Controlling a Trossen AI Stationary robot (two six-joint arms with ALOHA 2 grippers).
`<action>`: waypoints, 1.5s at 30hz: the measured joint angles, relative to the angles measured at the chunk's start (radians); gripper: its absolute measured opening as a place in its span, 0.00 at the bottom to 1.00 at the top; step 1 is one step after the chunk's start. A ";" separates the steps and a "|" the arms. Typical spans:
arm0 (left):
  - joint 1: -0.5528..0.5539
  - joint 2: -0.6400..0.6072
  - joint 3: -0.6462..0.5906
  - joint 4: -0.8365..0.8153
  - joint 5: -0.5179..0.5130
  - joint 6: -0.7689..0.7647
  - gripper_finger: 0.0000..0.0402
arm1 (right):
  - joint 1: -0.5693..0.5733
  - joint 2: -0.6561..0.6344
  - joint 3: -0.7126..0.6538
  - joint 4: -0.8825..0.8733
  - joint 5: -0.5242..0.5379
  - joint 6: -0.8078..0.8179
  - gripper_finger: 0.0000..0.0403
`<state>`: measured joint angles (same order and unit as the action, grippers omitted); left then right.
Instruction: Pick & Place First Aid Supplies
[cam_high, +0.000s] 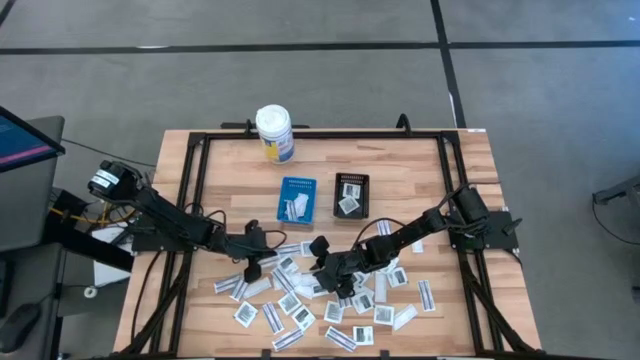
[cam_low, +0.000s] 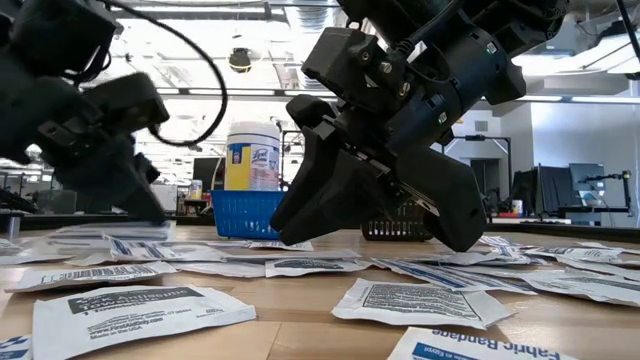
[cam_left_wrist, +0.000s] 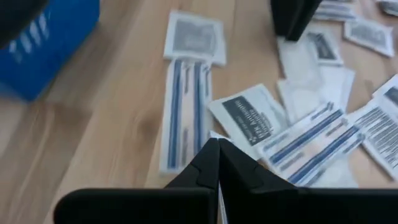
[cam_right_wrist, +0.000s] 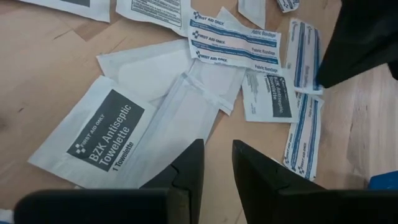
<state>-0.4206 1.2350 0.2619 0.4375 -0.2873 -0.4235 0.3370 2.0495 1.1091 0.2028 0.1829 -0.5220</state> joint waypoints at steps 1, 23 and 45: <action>0.000 -0.001 0.007 0.003 -0.002 0.016 0.01 | 0.000 0.000 0.000 0.000 0.000 0.000 0.19; 0.279 -0.003 0.207 0.086 -0.109 0.441 0.01 | -0.025 0.000 0.000 0.016 -0.002 0.000 0.19; 0.529 0.139 0.211 0.133 -0.106 0.074 0.02 | -0.054 0.000 0.000 0.019 -0.003 -0.037 0.19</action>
<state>0.1086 1.3736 0.4734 0.5701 -0.3935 -0.3498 0.2835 2.0495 1.1091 0.2214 0.1802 -0.5587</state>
